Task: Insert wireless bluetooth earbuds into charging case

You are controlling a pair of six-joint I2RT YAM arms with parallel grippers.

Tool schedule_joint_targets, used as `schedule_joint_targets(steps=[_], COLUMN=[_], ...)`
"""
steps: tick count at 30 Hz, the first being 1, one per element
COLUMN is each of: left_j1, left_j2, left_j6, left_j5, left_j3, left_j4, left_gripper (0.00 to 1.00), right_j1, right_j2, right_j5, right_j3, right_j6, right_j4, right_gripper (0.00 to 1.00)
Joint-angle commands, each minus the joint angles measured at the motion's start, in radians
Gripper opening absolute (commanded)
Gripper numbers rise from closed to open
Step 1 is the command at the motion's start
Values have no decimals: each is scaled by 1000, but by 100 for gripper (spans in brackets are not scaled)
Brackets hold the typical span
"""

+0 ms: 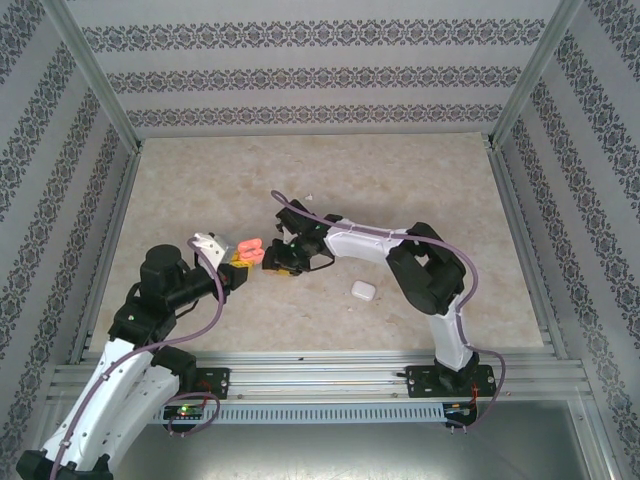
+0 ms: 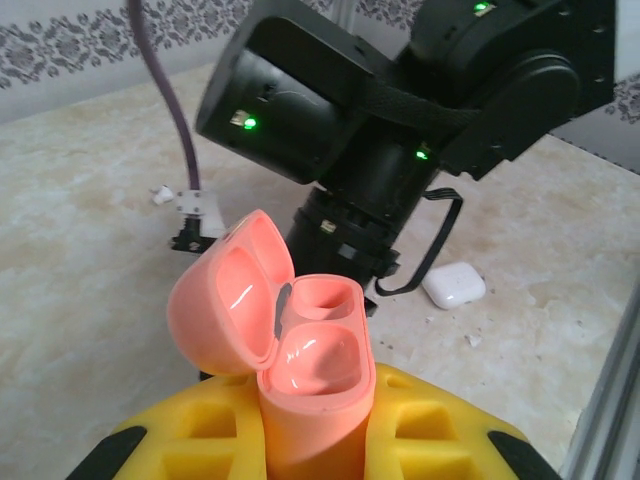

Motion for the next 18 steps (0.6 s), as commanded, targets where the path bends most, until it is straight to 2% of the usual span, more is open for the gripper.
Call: schedule_joint_targets(steps=[1,6,18], left_j1=[-2,-4,-3], left_j2=[-23,-25,-25], left_j6=[-9,-18,-20], left_j5=[72,85,82], left_j3=[-23,-34,-45], left_j4=[84,102,103], left_gripper=[0,0,0], right_j1=[13,13,-2], right_j2=[42,81,123], right_j5=[-20,-16,24], right_j3=[41,76,116], right_j6=[0,-17,-62], right_j4=[-15,-43,-110], right_gripper=[36,28,27])
